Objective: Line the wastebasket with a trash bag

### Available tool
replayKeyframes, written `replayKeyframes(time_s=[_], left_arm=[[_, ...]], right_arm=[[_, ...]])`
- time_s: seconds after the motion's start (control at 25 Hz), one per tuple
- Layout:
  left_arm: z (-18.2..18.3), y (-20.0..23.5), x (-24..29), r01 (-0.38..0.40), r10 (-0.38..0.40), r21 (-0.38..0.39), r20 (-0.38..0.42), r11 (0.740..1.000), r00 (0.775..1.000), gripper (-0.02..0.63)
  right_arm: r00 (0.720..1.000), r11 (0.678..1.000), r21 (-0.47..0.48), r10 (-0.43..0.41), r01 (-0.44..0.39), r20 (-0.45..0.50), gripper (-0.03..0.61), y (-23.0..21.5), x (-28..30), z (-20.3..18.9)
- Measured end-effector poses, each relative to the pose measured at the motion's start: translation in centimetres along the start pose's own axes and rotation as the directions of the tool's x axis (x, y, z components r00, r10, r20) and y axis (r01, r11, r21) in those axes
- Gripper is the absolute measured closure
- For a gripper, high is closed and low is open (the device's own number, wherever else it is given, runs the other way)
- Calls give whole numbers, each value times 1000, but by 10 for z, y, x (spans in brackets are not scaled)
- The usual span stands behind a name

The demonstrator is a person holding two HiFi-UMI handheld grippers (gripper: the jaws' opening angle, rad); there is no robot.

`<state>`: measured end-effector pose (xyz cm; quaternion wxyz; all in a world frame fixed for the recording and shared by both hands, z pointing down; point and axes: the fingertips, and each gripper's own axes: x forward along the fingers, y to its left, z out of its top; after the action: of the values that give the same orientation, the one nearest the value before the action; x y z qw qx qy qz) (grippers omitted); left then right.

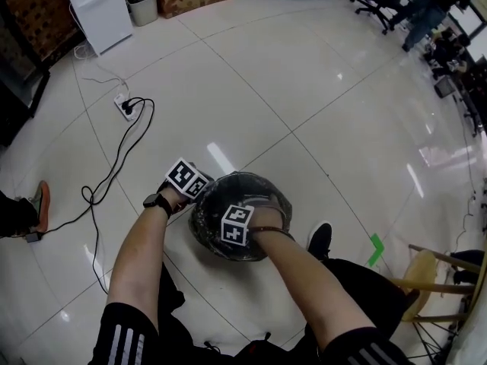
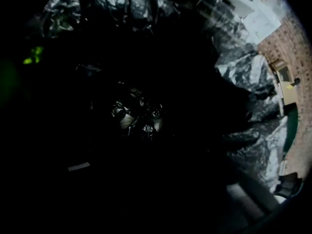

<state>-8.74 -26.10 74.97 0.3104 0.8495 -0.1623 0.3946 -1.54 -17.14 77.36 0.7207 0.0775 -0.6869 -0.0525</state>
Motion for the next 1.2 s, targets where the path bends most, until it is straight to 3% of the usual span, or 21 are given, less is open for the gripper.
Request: replayKeyframes(time_s=[0.32, 0.52, 0.6, 0.72, 0.92, 1.04, 1.2], left_arm=[[-2, 3, -4, 12, -12, -8, 23, 1000, 1000, 613], [-3, 3, -2, 6, -6, -13, 19, 1000, 1000, 613], [-5, 4, -2, -10, 10, -16, 21, 1000, 1000, 614], [-5, 9, -2, -62, 63, -32, 29, 998, 998, 537], [-8, 25, -24, -209, 209, 0, 21, 978, 978, 472], [-1, 36, -58, -322, 321, 17, 42, 947, 946, 448], [14, 28, -106, -397, 393, 54, 69, 916, 917, 430]], right_arm=[[994, 995, 71, 70, -76, 84, 555, -3, 26, 11], [964, 991, 93, 73, -100, 256, 518, -5, -12, 29], [941, 993, 91, 38, -73, 337, 465, -8, -42, 39], [892, 995, 102, -39, -8, 451, 441, -12, -96, 45], [831, 985, 169, -126, 39, 542, 437, -15, -178, 30], [783, 950, 313, -204, 13, 587, 437, -29, -219, 7], [707, 861, 497, -286, -106, 646, 453, -40, -258, -24]])
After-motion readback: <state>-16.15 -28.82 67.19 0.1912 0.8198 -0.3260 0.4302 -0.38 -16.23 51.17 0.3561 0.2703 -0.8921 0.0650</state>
